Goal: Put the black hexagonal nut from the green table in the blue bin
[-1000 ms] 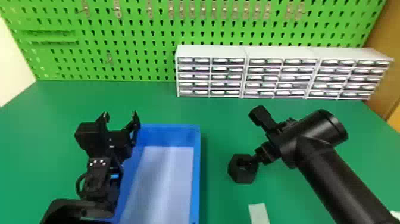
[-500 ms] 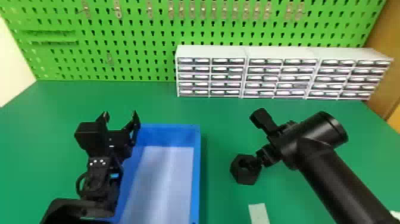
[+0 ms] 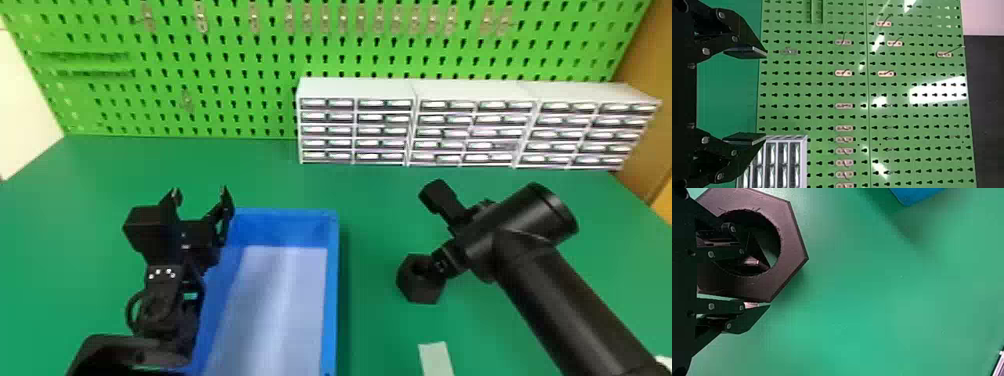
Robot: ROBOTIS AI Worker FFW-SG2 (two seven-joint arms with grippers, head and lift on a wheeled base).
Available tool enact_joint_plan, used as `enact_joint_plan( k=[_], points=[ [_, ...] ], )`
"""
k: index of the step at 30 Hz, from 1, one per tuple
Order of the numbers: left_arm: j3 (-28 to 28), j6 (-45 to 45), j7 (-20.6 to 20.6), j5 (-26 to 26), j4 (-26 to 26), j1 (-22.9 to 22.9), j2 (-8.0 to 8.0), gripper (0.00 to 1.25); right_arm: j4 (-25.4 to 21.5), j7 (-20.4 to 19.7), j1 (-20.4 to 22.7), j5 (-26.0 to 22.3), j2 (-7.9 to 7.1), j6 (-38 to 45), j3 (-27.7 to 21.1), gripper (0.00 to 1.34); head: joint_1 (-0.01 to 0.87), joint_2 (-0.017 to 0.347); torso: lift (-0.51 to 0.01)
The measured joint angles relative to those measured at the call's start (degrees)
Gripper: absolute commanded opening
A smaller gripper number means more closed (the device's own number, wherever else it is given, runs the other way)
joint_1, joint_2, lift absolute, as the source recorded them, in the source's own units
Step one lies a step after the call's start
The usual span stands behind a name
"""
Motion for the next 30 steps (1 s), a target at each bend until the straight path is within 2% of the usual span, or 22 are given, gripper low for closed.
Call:
enact_joint_plan(
  k=[3,10,30],
  points=[
    [0.0,0.0,0.0,0.0,0.0,0.0,0.0,0.75,-0.1,-1.4,0.2,-0.9,-0.02,0.0,-0.9,0.19,0.657,0.057,-0.095],
    [0.0,0.0,0.0,0.0,0.0,0.1,0.0,0.75,-1.7,-1.0,1.1,-1.9,-0.24,-0.5,-3.3,0.19,0.657,0.057,-0.095],
    [-0.1,0.0,0.0,0.0,0.0,0.4,0.0,0.75,-13.7,-1.0,3.9,0.0,-0.48,0.5,-12.2,0.19,0.657,0.057,-0.095]
  ],
)
